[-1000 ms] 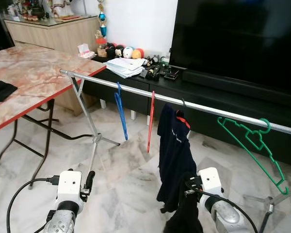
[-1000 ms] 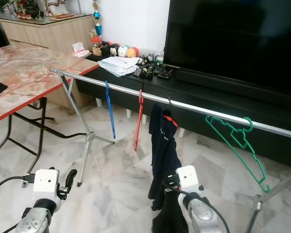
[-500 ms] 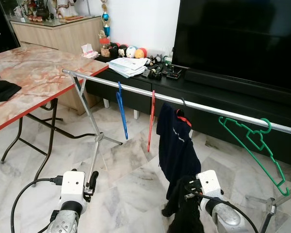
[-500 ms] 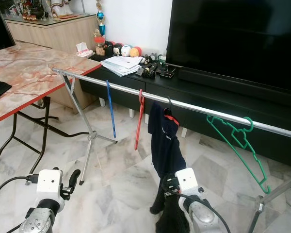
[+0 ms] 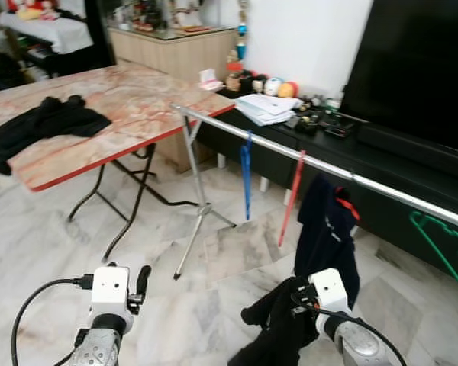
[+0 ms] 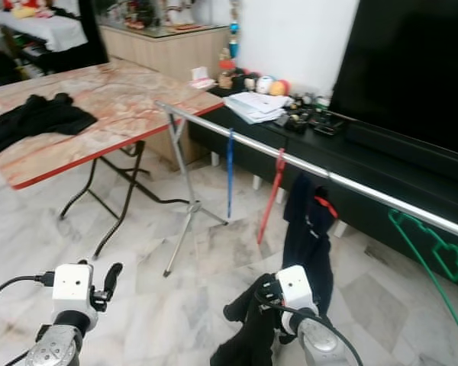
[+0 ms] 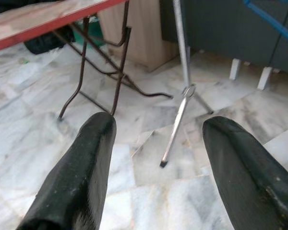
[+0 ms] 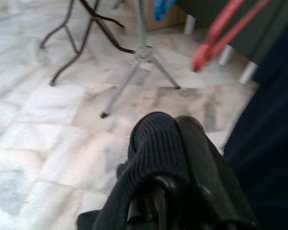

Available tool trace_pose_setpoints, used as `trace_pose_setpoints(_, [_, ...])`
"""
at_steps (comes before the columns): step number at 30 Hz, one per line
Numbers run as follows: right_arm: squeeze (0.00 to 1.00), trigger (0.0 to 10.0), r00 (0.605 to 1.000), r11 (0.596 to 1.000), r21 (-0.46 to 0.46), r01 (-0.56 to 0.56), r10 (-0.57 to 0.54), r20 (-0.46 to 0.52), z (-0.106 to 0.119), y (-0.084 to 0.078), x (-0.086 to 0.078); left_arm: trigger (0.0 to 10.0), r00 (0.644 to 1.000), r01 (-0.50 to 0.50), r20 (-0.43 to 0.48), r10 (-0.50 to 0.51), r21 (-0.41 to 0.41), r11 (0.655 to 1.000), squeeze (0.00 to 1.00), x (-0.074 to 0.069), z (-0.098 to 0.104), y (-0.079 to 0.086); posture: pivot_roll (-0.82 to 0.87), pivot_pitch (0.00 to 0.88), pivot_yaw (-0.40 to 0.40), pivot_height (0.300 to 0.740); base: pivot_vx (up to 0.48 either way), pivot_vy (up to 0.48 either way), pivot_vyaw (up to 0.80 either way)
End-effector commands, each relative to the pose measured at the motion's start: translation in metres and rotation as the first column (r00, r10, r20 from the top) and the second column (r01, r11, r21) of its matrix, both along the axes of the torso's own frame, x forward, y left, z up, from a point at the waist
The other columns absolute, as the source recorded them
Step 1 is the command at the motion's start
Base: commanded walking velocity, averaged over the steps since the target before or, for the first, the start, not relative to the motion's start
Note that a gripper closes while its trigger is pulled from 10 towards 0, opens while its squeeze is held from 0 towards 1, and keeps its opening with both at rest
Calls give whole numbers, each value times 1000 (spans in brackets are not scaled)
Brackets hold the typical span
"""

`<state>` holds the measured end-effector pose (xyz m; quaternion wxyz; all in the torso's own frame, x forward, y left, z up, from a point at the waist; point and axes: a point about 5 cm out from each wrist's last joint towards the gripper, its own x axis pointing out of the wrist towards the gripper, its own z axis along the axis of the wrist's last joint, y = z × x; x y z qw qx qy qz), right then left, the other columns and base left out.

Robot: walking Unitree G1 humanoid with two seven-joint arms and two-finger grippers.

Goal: Hang hanger

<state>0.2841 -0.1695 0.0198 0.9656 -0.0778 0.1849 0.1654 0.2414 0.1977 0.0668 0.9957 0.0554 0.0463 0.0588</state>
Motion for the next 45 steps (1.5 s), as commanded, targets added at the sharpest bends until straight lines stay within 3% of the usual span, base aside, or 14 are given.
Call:
trace_pose_setpoints(1, [0, 10000, 999, 1000, 4, 28, -28, 17, 4, -5, 4, 10000, 1000, 15, 2, -15, -11, 1000, 0, 1, 2, -3, 127, 0, -12, 740, 0, 0, 0])
trace_pose_setpoints(13, [0, 10000, 998, 998, 5, 58, -58, -14, -5, -9, -1, 10000, 999, 40, 6, -40, -25, 999, 0, 1, 3, -6, 129, 0, -14, 740, 0, 0, 0])
trace_pose_setpoints(45, [0, 10000, 995, 996, 13, 88, -87, -55, -17, -12, -7, 10000, 998, 56, 23, -55, -32, 998, 0, 4, 6, -9, 133, 0, -20, 740, 297, 0, 0])
